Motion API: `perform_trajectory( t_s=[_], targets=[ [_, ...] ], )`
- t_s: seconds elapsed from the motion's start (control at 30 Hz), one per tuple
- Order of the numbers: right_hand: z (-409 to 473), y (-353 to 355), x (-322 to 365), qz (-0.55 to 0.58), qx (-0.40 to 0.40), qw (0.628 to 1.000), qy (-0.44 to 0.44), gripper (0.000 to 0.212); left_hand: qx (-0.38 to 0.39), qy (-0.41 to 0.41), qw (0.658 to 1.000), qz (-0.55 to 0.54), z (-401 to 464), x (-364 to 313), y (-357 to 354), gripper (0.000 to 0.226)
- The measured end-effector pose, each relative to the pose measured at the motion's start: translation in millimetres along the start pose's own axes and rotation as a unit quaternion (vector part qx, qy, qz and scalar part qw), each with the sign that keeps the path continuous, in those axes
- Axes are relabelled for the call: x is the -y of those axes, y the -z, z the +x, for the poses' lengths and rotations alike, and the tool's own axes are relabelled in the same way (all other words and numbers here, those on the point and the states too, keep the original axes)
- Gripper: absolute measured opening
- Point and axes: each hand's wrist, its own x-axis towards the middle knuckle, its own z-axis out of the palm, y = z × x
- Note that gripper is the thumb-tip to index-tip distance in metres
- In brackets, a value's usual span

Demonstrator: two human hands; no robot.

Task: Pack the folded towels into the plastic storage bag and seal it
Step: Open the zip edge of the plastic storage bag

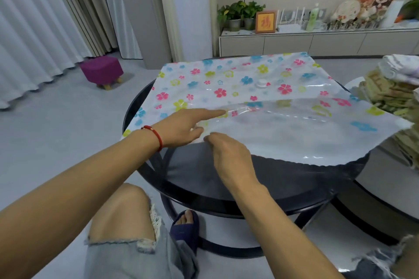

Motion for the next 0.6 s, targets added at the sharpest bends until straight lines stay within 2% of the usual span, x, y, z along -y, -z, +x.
perform_trajectory(
  t_s=[0.07,0.17,0.27,0.33,0.37,0.43,0.5,0.6],
  targets=[
    [-11.0,-2.5,-2.5,0.012,0.013,1.000,0.011,0.039,-0.027,0.039,0.999,0.025,-3.5,3.2,1.8,0.066],
    [-32.6,-10.0,-5.8,-0.037,0.072,0.997,0.006,0.042,-0.081,0.076,0.993,0.032,4.8,4.4,14.2,0.072],
    [-42.1,-7.1,-8.8,-0.040,0.053,0.997,-0.032,0.038,-0.138,0.101,0.985,-0.035,15.2,6.3,31.1,0.067],
    [-31.8,-3.5,0.6,-0.046,0.028,0.998,-0.038,0.035,-0.118,0.084,0.986,-0.077,14.3,4.4,34.6,0.057],
    [-23.6,-4.8,8.9,-0.041,0.011,0.999,-0.019,0.040,-0.087,0.065,0.991,-0.083,10.4,2.1,34.2,0.057],
    [-7.1,-8.3,26.9,-0.027,-0.013,0.999,0.029,0.056,-0.010,0.021,0.997,-0.075,-1.0,-2.5,30.5,0.075],
    [5.6,-9.7,33.1,-0.021,0.004,0.999,0.041,0.059,0.033,0.006,0.998,-0.052,-12.9,0.9,26.0,0.083],
    [9.3,-12.2,24.1,0.030,-0.014,0.999,0.016,0.054,-0.001,0.063,0.998,0.019,-25.3,13.7,23.7,0.057]
  ],
)
